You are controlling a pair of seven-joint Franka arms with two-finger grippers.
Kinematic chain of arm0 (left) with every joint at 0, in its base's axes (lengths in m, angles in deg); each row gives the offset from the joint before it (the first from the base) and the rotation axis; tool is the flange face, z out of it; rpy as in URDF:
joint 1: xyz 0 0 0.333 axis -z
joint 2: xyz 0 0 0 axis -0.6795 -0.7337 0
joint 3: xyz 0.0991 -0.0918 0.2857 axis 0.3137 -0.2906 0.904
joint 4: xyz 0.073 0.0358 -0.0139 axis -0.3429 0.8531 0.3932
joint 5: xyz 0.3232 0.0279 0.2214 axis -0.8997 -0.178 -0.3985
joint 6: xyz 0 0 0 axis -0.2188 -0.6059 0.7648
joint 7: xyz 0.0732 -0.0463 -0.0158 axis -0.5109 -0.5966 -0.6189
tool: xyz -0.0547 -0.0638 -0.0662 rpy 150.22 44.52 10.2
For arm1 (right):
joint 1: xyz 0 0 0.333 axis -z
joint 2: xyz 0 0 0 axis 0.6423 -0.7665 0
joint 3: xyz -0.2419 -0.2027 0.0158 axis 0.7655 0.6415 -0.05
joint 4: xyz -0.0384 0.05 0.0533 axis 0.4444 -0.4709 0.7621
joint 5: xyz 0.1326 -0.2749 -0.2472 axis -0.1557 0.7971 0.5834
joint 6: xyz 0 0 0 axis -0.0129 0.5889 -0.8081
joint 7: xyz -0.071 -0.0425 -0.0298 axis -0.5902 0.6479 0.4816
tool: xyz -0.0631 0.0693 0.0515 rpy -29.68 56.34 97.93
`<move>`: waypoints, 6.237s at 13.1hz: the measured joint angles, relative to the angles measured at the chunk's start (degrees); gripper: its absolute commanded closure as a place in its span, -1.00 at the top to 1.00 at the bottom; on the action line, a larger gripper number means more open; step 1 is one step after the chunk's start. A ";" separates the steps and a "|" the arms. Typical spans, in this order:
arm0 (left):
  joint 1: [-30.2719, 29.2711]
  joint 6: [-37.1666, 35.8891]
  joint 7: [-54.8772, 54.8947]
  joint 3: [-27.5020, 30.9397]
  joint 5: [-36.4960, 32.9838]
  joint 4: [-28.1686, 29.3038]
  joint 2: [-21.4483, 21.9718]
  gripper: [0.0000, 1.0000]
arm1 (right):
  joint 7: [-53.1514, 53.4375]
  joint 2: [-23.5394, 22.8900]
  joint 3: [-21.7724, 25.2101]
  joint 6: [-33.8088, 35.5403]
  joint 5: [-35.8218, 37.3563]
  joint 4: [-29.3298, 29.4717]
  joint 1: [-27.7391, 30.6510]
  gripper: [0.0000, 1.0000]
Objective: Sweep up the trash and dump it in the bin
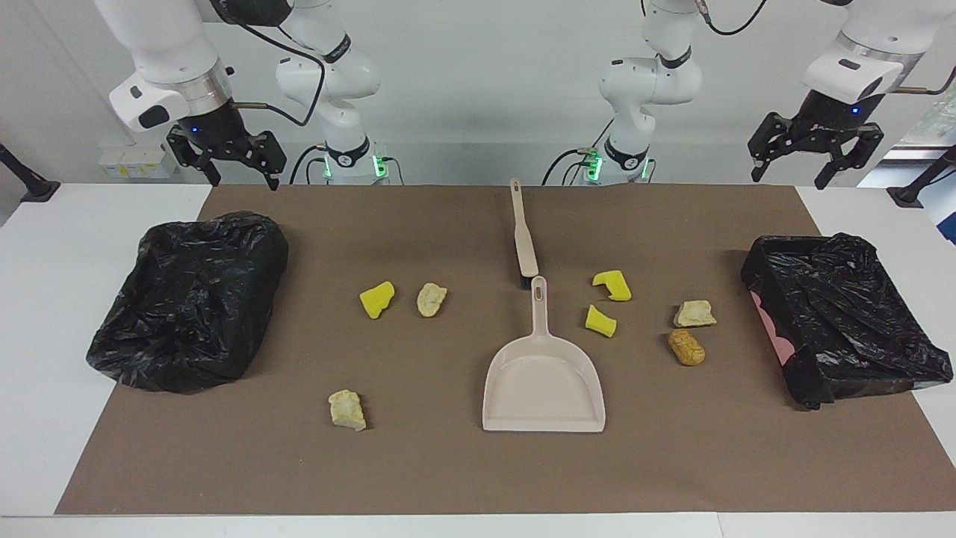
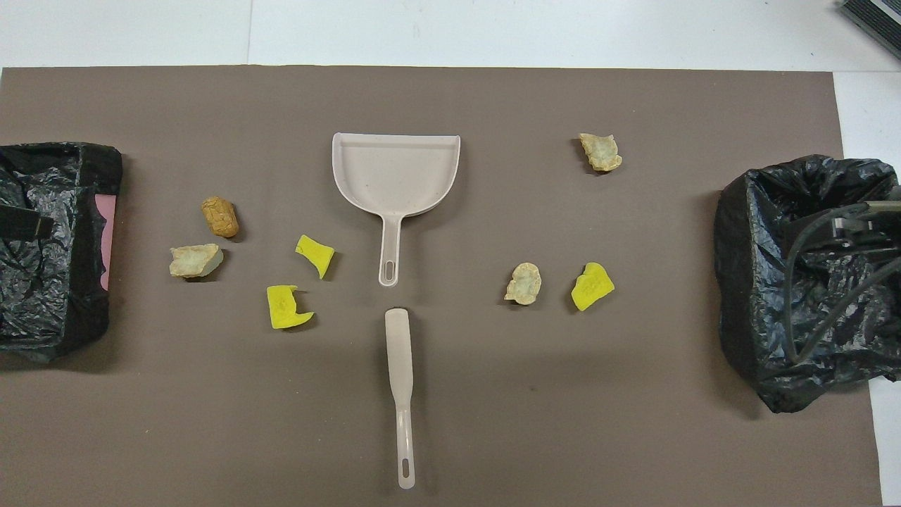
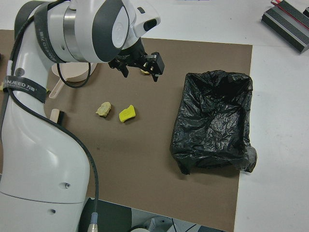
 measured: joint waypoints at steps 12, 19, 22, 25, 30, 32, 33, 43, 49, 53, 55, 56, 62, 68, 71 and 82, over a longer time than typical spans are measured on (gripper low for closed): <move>4.97 1.21 -3.62 -2.12 0.20 8.84 3.90 1.00 | 14.07 -16.54 -4.55 -10.57 -2.16 4.35 -13.86 1.00; 21.79 14.63 -21.41 -2.75 0.25 33.06 12.92 1.00 | 23.63 -23.99 -5.48 -19.20 -7.06 5.39 -21.06 1.00; 27.81 19.97 -27.67 -2.88 0.25 39.67 13.69 1.00 | 31.83 -29.32 -5.72 -22.56 -7.25 9.31 -24.94 1.00; 31.91 23.98 -30.83 -2.87 0.25 44.35 13.76 1.00 | 37.51 -35.72 -5.78 -24.23 -7.27 16.35 -27.75 1.00; 35.94 26.32 -34.64 -2.70 0.25 48.68 14.27 1.00 | 38.82 -41.91 -5.79 -27.61 -7.45 19.82 -29.52 0.93; 38.49 30.89 -37.25 -2.66 0.25 52.14 14.17 1.00 | 38.82 -43.19 -5.79 -28.03 -7.37 19.90 -30.23 0.32; 39.76 33.31 -38.47 -2.72 0.25 53.58 13.80 1.00 | 38.87 -43.57 -5.78 -28.09 -7.37 20.00 -30.83 0.26; 44.97 39.67 -44.51 -2.84 0.25 56.46 9.17 0.94 | 39.37 -43.75 -5.05 -29.50 -7.37 21.22 -31.42 -1.00; 46.49 41.97 -47.74 -2.85 1.95 57.51 8.51 0.50 | 39.07 -40.46 -4.77 -29.67 -6.98 22.35 -29.73 -1.00; 47.27 43.42 -49.23 -2.82 2.06 57.83 7.23 -0.58 | 32.02 -37.56 -4.73 -26.28 -6.99 22.11 -25.30 -1.00; 47.27 43.12 -49.25 -2.72 2.08 57.90 7.23 -1.00 | 23.60 -35.50 -4.79 -21.53 -7.01 21.73 -21.96 -1.00; 47.31 42.67 -49.25 -2.61 2.12 57.90 7.23 -1.00 | 19.82 -34.32 -4.82 -19.64 -7.02 21.31 -20.45 -1.00; 42.43 35.91 -49.19 -1.11 1.57 52.71 7.47 -1.00 | -7.96 -30.31 -5.03 -13.99 -7.08 16.81 -17.30 -1.00; 26.18 24.28 -48.55 -0.37 -5.04 45.01 10.68 -1.00 | -36.96 -22.37 -5.29 -19.32 -2.99 0.38 -19.48 -1.00; 17.62 25.10 -47.75 -0.39 -6.80 45.18 10.11 -1.00 | -42.13 -19.92 -5.40 -20.42 -0.55 -4.87 -22.68 -1.00; -0.65 33.21 -32.14 -0.49 -7.22 50.09 6.73 -1.00 | -47.13 -18.58 -5.49 -24.95 2.34 -13.08 -26.62 -1.00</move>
